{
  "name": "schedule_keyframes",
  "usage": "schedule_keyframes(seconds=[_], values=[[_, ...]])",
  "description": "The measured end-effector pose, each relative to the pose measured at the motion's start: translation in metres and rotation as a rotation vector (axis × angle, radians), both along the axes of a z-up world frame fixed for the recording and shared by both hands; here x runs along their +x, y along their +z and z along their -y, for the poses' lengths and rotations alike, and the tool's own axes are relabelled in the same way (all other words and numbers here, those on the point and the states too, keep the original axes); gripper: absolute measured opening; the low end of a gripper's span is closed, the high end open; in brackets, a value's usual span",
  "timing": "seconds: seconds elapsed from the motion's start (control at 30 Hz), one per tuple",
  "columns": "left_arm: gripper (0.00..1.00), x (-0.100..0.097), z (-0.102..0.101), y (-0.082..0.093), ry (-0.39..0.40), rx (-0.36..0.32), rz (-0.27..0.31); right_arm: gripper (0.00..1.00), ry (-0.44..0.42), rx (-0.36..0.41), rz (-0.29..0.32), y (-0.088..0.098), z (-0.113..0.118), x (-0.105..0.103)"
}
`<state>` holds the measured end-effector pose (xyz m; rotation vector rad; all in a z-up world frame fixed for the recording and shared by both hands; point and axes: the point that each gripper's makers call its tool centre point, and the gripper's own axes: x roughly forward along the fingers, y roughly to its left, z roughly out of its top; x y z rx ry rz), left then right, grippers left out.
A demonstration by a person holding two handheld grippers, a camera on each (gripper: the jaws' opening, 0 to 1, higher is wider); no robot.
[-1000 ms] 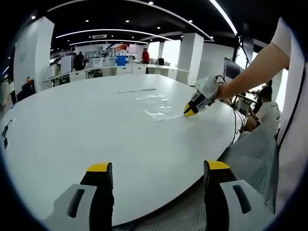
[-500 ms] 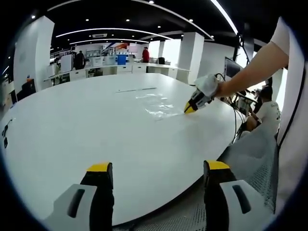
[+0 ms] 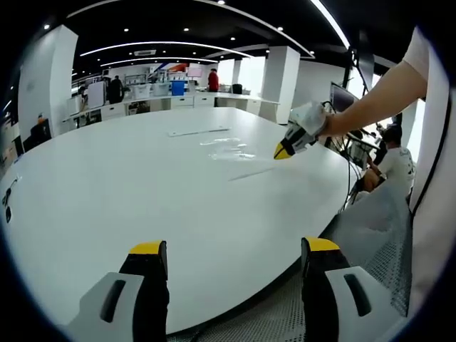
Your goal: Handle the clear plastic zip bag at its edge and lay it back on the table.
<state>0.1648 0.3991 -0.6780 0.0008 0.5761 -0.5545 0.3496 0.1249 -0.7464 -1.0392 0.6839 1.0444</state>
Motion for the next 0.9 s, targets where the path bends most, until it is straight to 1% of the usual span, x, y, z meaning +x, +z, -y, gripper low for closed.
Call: schedule_keyframes(seconds=[0.13, 0.37, 0.47, 0.73, 0.9], values=[[0.74, -0.002, 0.001, -0.002, -0.012, 0.013, -0.006, 0.0, 0.013, 0.001, 0.018, 0.01, -0.002, -0.002], [0.74, -0.003, -0.001, -0.002, -0.018, 0.012, -0.008, 0.0, 0.045, -0.002, 0.048, 0.032, -0.005, -0.01], [0.73, -0.003, -0.001, -0.002, -0.022, 0.014, -0.005, 0.0, 0.046, 0.0, 0.055, 0.039, -0.006, -0.014], [0.72, -0.003, -0.001, 0.008, -0.009, -0.004, 0.001, 0.0, 0.058, 0.005, 0.066, 0.057, -0.012, -0.026], [0.72, -0.006, 0.002, 0.01, -0.024, 0.0, 0.005, 0.0, 0.07, 0.01, 0.068, 0.07, -0.019, -0.035]])
